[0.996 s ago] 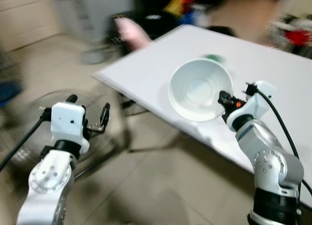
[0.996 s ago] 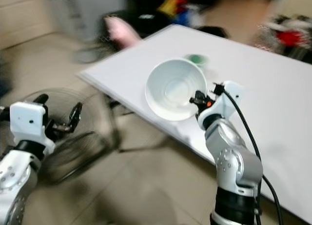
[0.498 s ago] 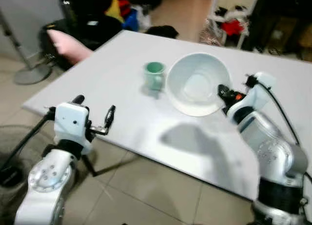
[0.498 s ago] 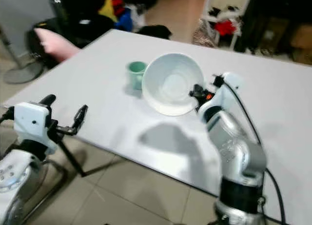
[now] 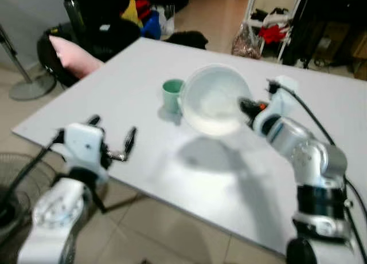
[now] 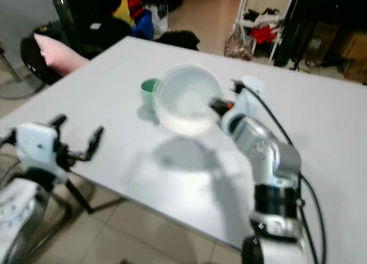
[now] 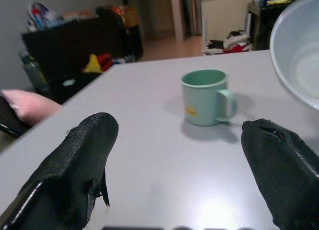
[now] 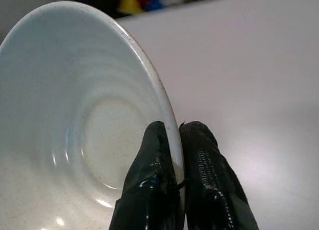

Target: Setting the table

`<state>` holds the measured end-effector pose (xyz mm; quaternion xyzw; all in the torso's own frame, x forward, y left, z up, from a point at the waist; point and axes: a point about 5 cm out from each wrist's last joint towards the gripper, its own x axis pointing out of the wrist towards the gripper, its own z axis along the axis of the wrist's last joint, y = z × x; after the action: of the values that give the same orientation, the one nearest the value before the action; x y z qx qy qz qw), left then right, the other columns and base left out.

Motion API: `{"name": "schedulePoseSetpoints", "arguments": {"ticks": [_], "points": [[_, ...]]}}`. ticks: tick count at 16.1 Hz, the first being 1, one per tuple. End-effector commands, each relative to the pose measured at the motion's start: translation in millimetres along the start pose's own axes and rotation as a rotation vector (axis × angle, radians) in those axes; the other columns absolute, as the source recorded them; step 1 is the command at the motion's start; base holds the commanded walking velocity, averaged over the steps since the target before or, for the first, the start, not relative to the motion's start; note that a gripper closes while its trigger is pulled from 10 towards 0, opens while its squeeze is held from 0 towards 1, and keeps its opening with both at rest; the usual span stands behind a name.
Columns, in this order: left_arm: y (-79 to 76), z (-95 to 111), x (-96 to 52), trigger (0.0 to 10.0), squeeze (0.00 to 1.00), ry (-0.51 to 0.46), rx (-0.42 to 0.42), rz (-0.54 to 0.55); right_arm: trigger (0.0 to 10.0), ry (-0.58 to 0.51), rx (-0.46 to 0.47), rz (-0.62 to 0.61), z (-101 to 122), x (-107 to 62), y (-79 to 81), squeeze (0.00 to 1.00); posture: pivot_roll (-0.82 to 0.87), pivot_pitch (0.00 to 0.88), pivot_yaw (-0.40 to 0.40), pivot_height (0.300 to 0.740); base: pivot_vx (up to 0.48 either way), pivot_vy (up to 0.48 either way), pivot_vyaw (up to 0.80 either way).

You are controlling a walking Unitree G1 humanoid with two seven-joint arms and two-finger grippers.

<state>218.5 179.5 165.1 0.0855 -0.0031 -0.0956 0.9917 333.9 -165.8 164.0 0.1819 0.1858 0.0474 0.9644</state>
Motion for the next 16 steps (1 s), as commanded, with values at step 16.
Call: {"name": "schedulePoseSetpoints", "arguments": {"ticks": [16], "points": [[-39.9,23.4,-5.9,10.0,0.0,0.012,-0.052,-0.611,10.0,0.027,0.239,-0.182,31.2,64.2,-10.2,0.0,0.02,0.061,0.055,0.74,0.0,0.0,0.0]]}}
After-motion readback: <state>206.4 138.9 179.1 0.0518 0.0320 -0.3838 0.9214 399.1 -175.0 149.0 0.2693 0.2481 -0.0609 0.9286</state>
